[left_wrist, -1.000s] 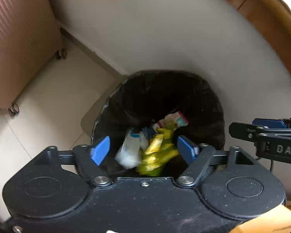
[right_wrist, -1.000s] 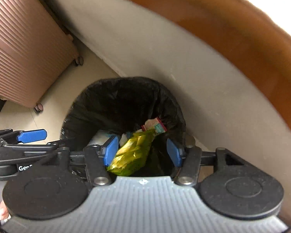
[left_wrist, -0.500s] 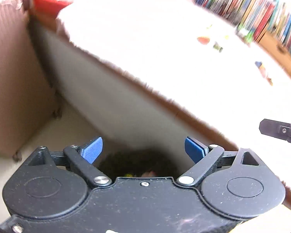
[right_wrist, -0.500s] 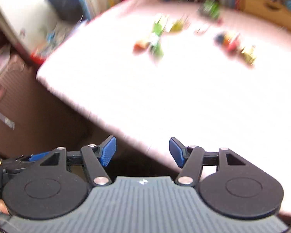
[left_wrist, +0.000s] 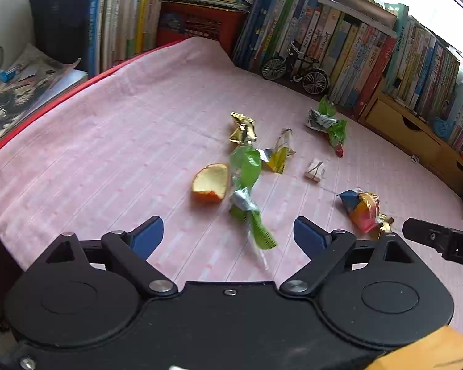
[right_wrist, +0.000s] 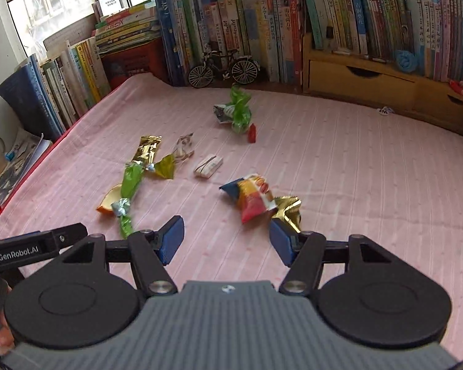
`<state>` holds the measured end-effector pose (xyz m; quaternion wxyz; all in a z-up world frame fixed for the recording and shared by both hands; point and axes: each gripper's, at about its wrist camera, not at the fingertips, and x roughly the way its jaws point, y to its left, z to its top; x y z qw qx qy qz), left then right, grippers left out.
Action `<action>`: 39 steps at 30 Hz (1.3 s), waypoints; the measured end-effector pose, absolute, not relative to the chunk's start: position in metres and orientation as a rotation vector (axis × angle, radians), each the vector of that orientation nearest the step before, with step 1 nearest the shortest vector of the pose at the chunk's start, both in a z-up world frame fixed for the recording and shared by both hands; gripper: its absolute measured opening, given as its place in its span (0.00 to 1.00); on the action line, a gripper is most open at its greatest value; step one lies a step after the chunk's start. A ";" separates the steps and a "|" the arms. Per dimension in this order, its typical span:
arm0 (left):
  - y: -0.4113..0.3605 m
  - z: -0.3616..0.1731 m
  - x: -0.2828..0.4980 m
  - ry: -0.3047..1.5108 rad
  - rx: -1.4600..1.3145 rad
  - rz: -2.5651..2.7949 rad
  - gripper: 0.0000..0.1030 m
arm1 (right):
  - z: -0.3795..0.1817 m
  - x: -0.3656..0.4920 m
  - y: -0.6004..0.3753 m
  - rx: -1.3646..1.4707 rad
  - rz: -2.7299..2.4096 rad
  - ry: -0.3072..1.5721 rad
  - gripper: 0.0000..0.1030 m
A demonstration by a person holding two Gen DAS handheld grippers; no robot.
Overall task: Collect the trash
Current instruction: 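Move both open tools back over the remaining wrappers on the bed, then grasp the green candy wrapper with the left tool while the right tool grasps the macaron snack bag, then carry the green wrapper and macaron bag with both tools over the trash bin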
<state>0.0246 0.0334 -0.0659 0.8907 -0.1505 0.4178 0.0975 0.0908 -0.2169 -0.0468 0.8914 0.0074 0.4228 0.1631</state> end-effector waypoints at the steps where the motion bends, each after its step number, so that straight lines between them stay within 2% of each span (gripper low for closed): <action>1: 0.028 -0.073 0.038 0.880 -0.313 0.194 0.81 | -0.051 0.099 -0.216 0.003 0.344 0.881 0.71; 7: 0.016 -0.102 0.086 0.943 -0.309 0.209 0.71 | -0.069 0.136 -0.211 -0.062 0.383 0.900 0.71; 18: 0.010 -0.127 0.109 0.979 -0.285 0.249 0.63 | -0.103 0.178 -0.201 -0.105 0.423 0.962 0.71; 20: 0.010 -0.129 0.112 0.979 -0.289 0.253 0.54 | -0.110 0.182 -0.200 -0.111 0.429 0.976 0.71; 23: 0.011 -0.132 0.116 0.998 -0.299 0.251 0.25 | -0.118 0.188 -0.200 -0.116 0.434 0.997 0.71; 24: 0.010 -0.132 0.116 0.998 -0.299 0.250 0.26 | -0.121 0.191 -0.200 -0.116 0.440 1.011 0.62; 25: 0.008 -0.131 0.115 0.989 -0.293 0.250 0.25 | -0.124 0.193 -0.199 -0.117 0.454 1.030 0.40; 26: 0.006 -0.128 0.114 0.979 -0.282 0.246 0.25 | -0.127 0.195 -0.198 -0.126 0.460 1.051 0.35; 39: 0.000 -0.093 0.092 0.909 -0.263 0.218 0.25 | -0.102 0.176 -0.199 -0.035 0.515 1.013 0.35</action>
